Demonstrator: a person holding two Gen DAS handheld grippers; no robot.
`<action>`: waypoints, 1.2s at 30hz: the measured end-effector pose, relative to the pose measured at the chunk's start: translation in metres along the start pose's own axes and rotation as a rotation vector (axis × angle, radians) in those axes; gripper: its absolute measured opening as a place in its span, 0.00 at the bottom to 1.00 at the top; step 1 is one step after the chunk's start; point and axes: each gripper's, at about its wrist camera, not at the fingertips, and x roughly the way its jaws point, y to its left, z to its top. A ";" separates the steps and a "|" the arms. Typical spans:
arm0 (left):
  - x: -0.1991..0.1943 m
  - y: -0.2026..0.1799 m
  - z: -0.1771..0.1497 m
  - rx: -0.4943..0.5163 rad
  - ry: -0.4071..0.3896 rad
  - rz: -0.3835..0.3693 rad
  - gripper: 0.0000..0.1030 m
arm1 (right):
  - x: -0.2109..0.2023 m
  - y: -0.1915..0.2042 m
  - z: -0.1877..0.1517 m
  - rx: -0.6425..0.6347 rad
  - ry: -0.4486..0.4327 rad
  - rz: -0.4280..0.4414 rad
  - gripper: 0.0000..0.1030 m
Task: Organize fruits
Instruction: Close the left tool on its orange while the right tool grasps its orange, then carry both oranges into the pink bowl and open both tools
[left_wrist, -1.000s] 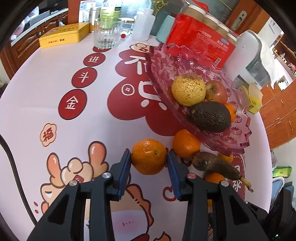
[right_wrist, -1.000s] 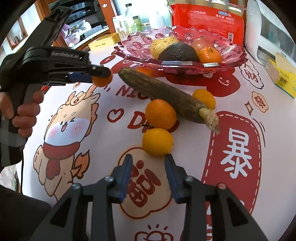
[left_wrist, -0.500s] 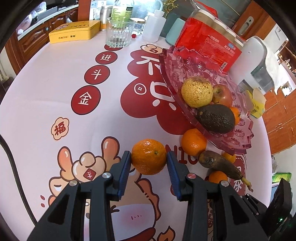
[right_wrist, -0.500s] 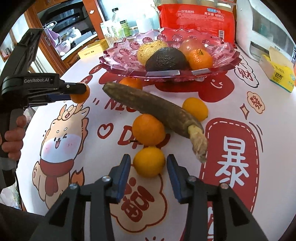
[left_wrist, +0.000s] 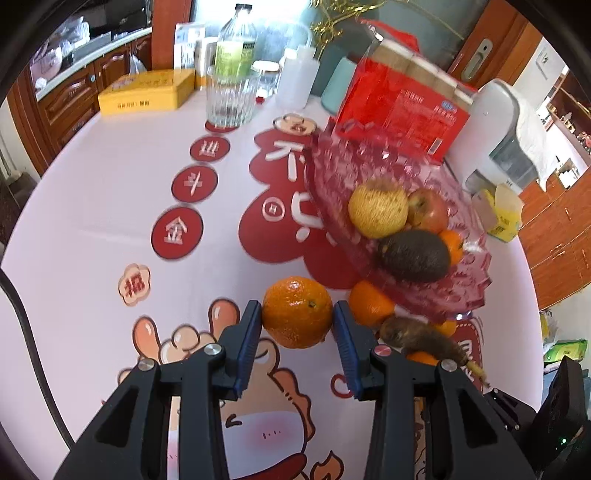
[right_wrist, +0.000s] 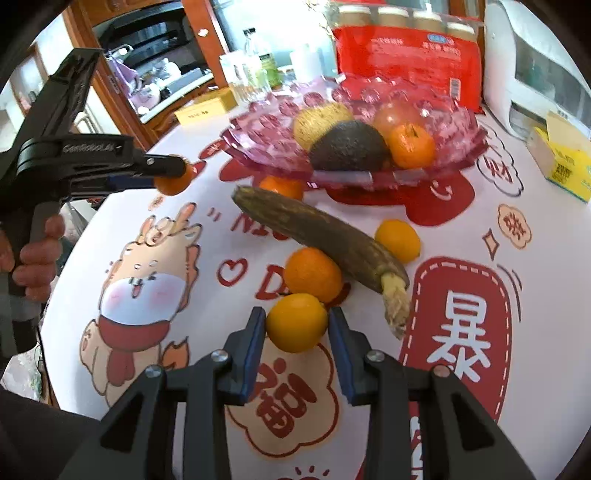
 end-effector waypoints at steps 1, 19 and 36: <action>-0.004 -0.002 0.003 0.008 -0.010 0.001 0.37 | -0.002 0.001 0.001 -0.006 -0.007 0.002 0.34; -0.011 -0.047 0.037 0.111 -0.076 -0.062 0.37 | -0.049 0.004 0.066 -0.066 -0.197 0.010 0.34; 0.017 -0.083 0.034 0.183 0.002 -0.110 0.40 | -0.033 -0.039 0.082 0.058 -0.201 -0.065 0.34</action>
